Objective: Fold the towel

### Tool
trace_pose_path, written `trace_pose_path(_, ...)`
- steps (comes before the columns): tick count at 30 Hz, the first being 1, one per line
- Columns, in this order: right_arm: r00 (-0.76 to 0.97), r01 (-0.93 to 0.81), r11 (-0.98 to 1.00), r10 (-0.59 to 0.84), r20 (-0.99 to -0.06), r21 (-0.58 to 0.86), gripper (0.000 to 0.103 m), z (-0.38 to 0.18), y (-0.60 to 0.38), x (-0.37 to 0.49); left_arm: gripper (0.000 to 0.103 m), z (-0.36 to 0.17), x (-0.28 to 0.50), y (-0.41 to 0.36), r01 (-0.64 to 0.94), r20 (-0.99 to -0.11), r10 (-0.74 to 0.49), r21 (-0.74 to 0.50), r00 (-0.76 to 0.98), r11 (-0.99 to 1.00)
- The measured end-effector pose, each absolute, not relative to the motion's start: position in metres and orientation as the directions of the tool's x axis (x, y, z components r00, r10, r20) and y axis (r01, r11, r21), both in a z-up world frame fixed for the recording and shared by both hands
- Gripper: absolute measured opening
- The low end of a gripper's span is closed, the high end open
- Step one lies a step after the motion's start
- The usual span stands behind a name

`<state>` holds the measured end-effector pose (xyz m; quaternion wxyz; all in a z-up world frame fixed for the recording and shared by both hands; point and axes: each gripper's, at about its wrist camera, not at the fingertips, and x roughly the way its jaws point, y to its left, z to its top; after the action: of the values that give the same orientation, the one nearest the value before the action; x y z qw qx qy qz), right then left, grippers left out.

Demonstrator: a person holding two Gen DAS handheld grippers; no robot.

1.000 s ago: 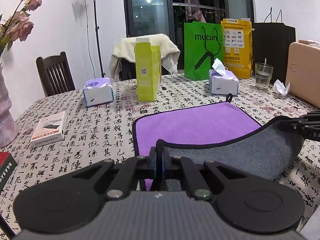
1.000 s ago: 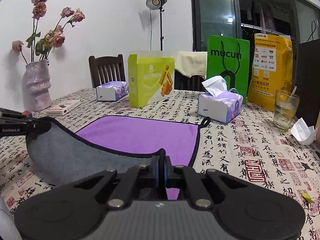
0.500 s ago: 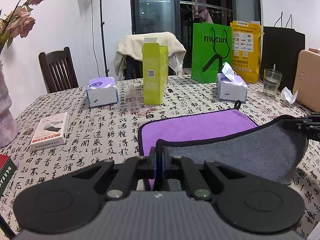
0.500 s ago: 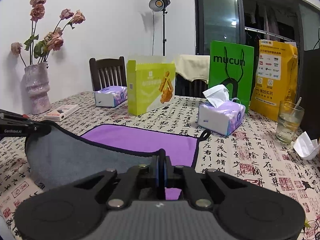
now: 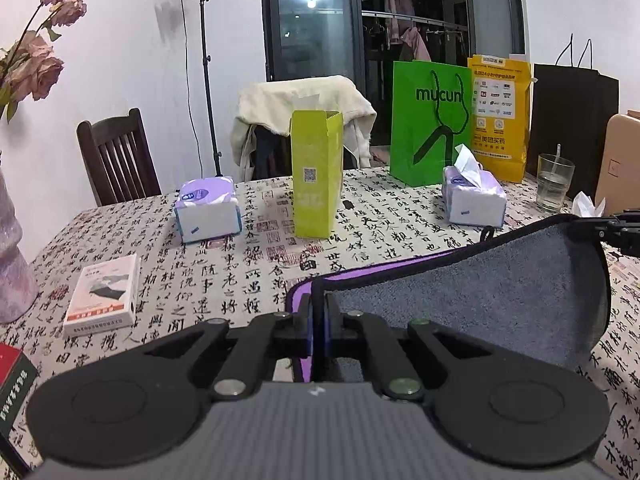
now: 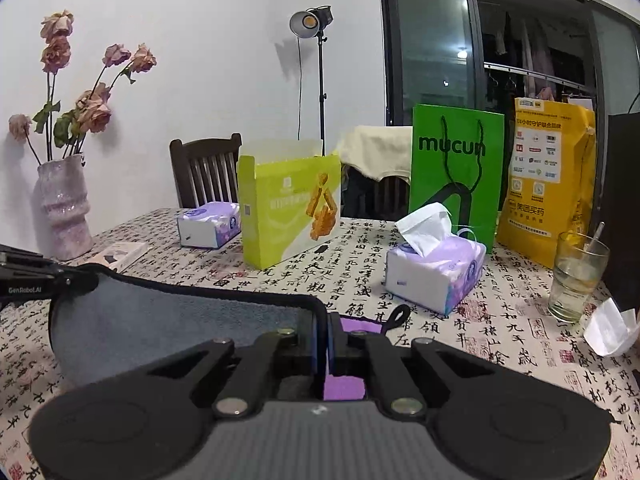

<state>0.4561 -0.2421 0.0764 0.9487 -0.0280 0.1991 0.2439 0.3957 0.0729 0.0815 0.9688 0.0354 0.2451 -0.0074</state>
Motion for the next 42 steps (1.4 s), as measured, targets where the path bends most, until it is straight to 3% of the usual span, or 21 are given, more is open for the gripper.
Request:
trace_pose_path(29, 0.757, -0.450, 0.881, 0.464, -0.461, 0.148, 0.005, 0.072, -0.242, 0.526, 0.006, 0.080, 0.468, 0.077, 0.011, -0.521, 0.018, 0.051, 0.853, 0.999)
trace_pose_path(42, 0.707, -0.402, 0.886, 0.461, -0.537, 0.232, 0.005, 0.050, -0.238, 0.583, 0.006, 0.052, 0.531, 0.089, 0.004, -0.626, 0.002, 0.007, 0.780, 1.000)
